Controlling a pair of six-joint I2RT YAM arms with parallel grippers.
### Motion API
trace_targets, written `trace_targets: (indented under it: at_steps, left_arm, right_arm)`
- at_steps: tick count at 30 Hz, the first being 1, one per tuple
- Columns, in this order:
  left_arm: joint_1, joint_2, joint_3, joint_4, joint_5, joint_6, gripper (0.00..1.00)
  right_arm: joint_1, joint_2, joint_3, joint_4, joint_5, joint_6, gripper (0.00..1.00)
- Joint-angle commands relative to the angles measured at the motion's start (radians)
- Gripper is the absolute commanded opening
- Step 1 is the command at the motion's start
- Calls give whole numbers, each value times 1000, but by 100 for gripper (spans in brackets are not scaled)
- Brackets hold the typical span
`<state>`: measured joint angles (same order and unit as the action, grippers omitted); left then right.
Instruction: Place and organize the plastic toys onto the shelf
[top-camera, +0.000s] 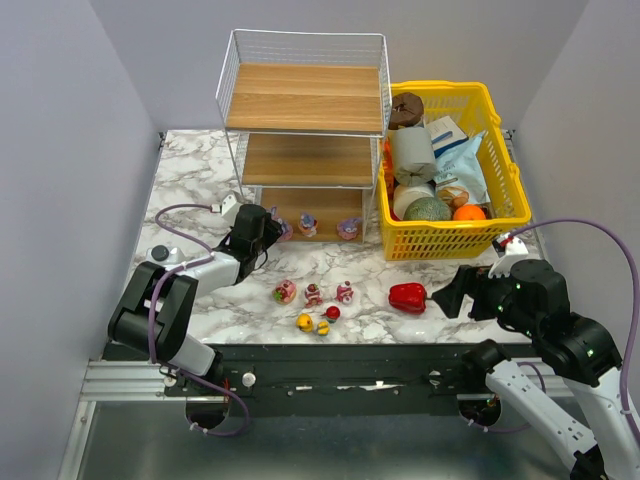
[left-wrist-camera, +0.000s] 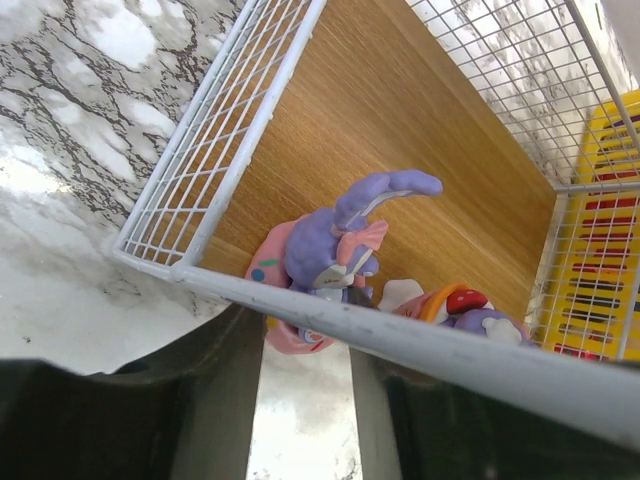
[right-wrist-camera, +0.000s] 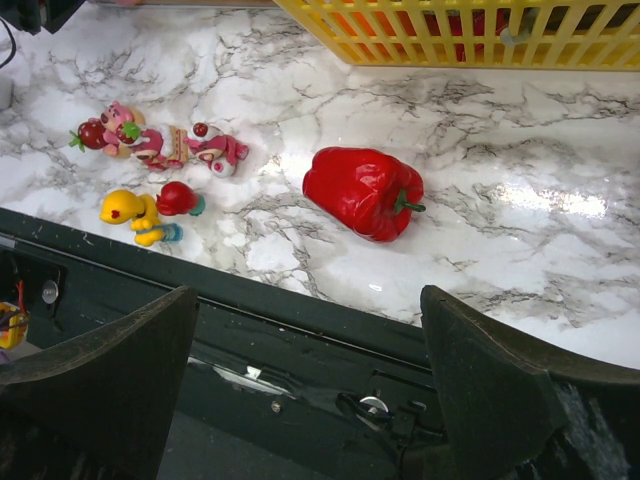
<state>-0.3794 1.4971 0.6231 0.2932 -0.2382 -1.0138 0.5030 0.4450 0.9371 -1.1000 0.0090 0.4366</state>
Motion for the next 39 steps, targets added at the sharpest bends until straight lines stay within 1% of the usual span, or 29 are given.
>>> trace_targets:
  at_steps: [1,2,3,6,11,13,17,21,23,24,30,39]
  left_arm:
    - [-32,3,0,11,89,78,54]
    - [-32,-6,-5,17,86,73,56]
    - [-32,-23,-11,20,83,70,61]
    - [-35,-55,-20,17,76,63,66]
    - [-49,-87,-51,33,79,35,67]
    - [-55,-97,-77,47,77,6,65]
    - [-73,-112,-124,84,50,-57,56]
    - [-101,-139,-167,93,-16,-126,44]
    - [-115,-143,-172,89,-47,-166,38]
    - [-119,-141,-174,86,-56,-180,33]
    - [-147,-107,-163,100,-127,-282,20]
    - [-150,9,-62,70,-131,-319,15]
  right_arm:
    - [5,-2,-14,20,5,2,99]
    - [5,-2,-15,19,5,1,99]
    - [5,-2,-15,19,5,4,99]
    - [5,-2,-14,20,2,5,99]
    - [5,-3,-17,23,0,7,99]
    - [5,-3,-18,26,-1,7,99]
    - [5,-2,-20,29,-3,5,99]
    - [5,-3,-20,29,-3,2,99]
    - [5,-3,-21,31,-4,1,99]
    - [5,-3,-21,29,-4,1,99]
    - [5,0,-21,31,-3,-4,99]
    - [5,4,-20,32,2,-6,99]
